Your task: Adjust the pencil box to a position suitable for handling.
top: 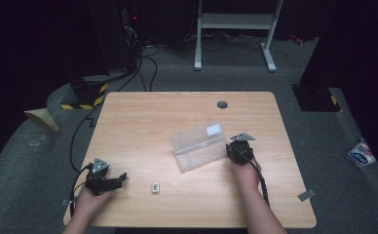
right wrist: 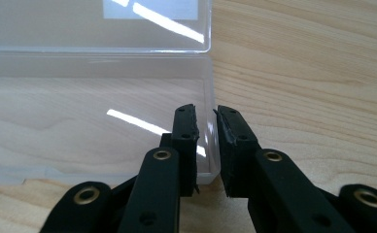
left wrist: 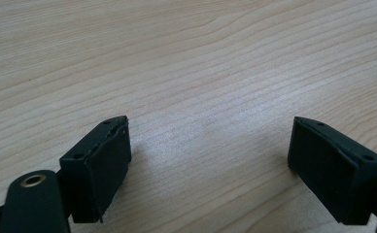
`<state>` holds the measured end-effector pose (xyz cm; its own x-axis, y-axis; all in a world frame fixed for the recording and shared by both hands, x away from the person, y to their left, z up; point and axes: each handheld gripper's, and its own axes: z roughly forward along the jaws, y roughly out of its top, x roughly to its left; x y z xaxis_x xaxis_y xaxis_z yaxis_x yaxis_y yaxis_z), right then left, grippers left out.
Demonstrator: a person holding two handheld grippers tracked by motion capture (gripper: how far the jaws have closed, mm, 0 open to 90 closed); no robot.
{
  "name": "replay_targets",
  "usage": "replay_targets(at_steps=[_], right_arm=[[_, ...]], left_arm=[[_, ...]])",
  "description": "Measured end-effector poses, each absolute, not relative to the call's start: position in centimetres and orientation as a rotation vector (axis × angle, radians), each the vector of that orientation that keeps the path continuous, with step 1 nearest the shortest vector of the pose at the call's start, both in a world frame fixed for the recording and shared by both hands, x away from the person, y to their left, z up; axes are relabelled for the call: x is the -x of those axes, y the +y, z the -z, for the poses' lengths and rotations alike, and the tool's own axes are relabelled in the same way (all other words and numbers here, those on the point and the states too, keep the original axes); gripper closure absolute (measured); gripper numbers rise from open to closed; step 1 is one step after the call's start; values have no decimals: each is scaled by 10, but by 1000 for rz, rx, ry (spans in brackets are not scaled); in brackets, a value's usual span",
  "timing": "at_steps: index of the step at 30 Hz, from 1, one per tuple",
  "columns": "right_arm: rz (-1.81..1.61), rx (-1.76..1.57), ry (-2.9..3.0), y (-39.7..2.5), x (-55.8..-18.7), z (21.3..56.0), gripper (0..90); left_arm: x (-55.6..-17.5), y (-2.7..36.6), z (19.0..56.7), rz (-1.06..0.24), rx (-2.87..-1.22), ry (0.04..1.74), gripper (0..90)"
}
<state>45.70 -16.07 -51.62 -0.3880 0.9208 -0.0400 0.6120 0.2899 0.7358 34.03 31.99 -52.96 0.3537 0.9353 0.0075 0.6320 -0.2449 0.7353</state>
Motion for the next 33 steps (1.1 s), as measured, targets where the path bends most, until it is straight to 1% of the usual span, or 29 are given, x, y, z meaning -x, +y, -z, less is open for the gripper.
replay_targets(at_steps=[17, 33], right_arm=[[-922, -1337, 2111, -162, -427, 514, 762], [-926, -1339, 2114, -160, -416, 518, 769]], left_arm=[[-340, 320, 530, -604, -1973, 1361, 161], [-340, 320, 530, -605, -1976, 1358, 161]])
